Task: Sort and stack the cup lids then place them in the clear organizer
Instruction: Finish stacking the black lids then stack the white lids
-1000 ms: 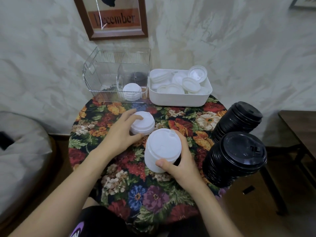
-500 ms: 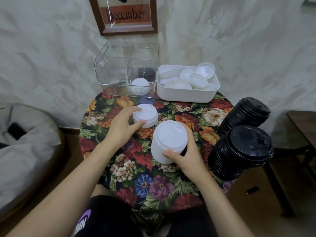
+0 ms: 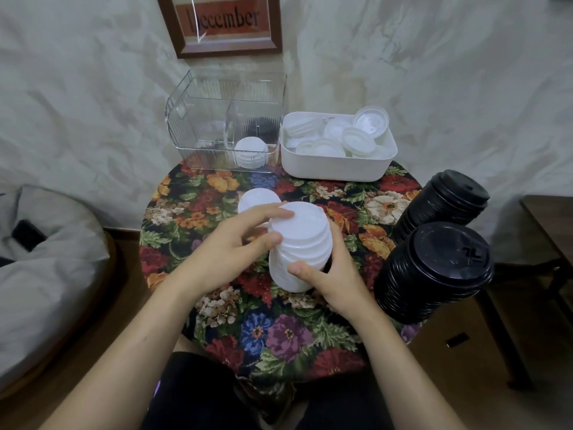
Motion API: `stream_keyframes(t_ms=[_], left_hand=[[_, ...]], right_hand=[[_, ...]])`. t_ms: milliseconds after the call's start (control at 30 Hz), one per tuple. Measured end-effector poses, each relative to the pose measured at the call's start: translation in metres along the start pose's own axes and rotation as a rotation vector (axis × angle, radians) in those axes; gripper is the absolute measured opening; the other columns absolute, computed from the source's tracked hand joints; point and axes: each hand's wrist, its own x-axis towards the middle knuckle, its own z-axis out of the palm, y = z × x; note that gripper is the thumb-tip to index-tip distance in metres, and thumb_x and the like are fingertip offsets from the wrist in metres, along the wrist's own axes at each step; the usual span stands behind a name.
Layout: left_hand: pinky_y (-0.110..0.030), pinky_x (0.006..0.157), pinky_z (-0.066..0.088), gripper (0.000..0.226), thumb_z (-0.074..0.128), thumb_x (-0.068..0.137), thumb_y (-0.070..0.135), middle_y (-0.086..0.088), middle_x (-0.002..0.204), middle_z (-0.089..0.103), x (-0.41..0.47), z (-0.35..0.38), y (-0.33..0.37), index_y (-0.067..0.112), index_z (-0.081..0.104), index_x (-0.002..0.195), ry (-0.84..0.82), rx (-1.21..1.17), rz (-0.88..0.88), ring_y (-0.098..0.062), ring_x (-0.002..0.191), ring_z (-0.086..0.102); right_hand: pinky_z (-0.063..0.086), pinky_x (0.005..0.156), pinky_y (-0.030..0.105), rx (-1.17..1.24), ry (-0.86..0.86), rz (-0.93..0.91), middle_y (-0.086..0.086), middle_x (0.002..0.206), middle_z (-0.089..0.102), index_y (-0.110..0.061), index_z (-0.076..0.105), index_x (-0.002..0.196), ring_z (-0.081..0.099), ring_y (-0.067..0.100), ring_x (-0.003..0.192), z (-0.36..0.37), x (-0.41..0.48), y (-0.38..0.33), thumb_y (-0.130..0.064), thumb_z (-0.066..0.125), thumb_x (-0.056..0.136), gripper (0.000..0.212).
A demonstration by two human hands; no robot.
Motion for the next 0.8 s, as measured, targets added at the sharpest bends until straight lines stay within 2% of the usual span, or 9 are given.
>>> stream_keyframes(t_ms=[67,133,233,333,400,500,567,700,800], left_hand=[[-0.023,0.110,0.043,0.029,0.059,0.105,0.032,0.018,0.146,0.058,0.002,0.003,0.004,0.030,0.065,0.133,-0.035,-0.077,-0.021,-0.002,0.138,0.050],[-0.013,0.098,0.044,0.025,0.062,0.103,0.034,0.016,0.141,0.060,0.004,0.009,0.007,0.030,0.066,0.127,0.000,-0.089,-0.037,0.003,0.128,0.055],[-0.014,0.086,0.046,0.035,0.078,0.089,0.044,0.018,0.132,0.062,0.008,0.017,0.006,0.031,0.064,0.119,0.049,-0.112,-0.080,0.005,0.112,0.062],[-0.027,0.102,0.049,0.053,0.080,0.083,0.045,0.021,0.137,0.061,0.011,0.019,0.003,0.037,0.058,0.130,0.009,-0.131,-0.078,-0.001,0.128,0.057],[-0.035,0.109,0.048,0.060,0.078,0.084,0.043,0.023,0.140,0.059,0.012,0.018,0.005,0.040,0.055,0.139,-0.023,-0.130,-0.090,-0.001,0.133,0.054],[-0.035,0.110,0.048,0.065,0.076,0.082,0.050,0.027,0.140,0.058,0.012,0.016,0.006,0.045,0.053,0.143,-0.042,-0.109,-0.112,0.001,0.131,0.055],[-0.033,0.111,0.047,0.067,0.074,0.082,0.052,0.028,0.144,0.056,0.012,0.017,0.006,0.048,0.051,0.145,-0.064,-0.109,-0.116,0.002,0.133,0.054],[-0.018,0.105,0.046,0.062,0.071,0.091,0.042,0.027,0.147,0.053,0.012,0.021,0.005,0.044,0.048,0.149,-0.074,-0.172,-0.120,0.006,0.134,0.051],[-0.008,0.101,0.041,0.059,0.065,0.095,0.047,0.028,0.149,0.050,0.013,0.024,0.001,0.041,0.047,0.151,-0.042,-0.217,-0.118,0.011,0.135,0.047]], right_hand=[[0.045,0.114,0.053,-0.005,-0.002,0.008,-0.014,0.150,0.053,-0.042,0.035,0.155,0.052,0.013,0.140,0.000,0.000,-0.001,-0.065,0.087,0.070,0.102],[0.045,0.114,0.054,-0.005,0.001,0.007,-0.011,0.151,0.054,-0.039,0.036,0.155,0.052,0.015,0.140,0.000,0.000,-0.001,-0.063,0.087,0.072,0.101],[0.045,0.113,0.055,0.002,-0.007,0.006,-0.009,0.150,0.055,-0.038,0.037,0.155,0.053,0.016,0.139,0.000,0.000,0.000,-0.062,0.088,0.071,0.101],[0.045,0.114,0.053,0.001,-0.004,0.006,-0.013,0.150,0.054,-0.043,0.035,0.155,0.052,0.013,0.139,-0.001,0.000,0.002,-0.067,0.088,0.066,0.106],[0.044,0.116,0.048,0.009,-0.008,0.007,-0.019,0.154,0.048,-0.049,0.025,0.158,0.048,0.007,0.142,-0.001,-0.001,0.003,-0.072,0.089,0.061,0.118],[0.045,0.110,0.024,0.063,-0.034,0.001,-0.035,0.153,0.040,-0.054,0.013,0.160,0.043,-0.006,0.141,-0.003,-0.003,-0.002,-0.080,0.085,0.055,0.130],[0.045,0.103,0.013,0.088,-0.027,-0.027,-0.043,0.149,0.039,-0.051,0.016,0.160,0.043,-0.009,0.140,-0.003,-0.005,-0.006,-0.082,0.080,0.060,0.122],[0.046,0.100,0.013,0.084,0.031,-0.046,-0.034,0.144,0.050,-0.042,0.037,0.153,0.049,-0.004,0.136,0.000,-0.004,-0.010,-0.078,0.076,0.070,0.099],[0.046,0.098,0.012,0.073,0.057,-0.038,-0.030,0.138,0.056,-0.032,0.043,0.150,0.054,-0.002,0.131,0.000,-0.003,-0.011,-0.076,0.078,0.069,0.098]])
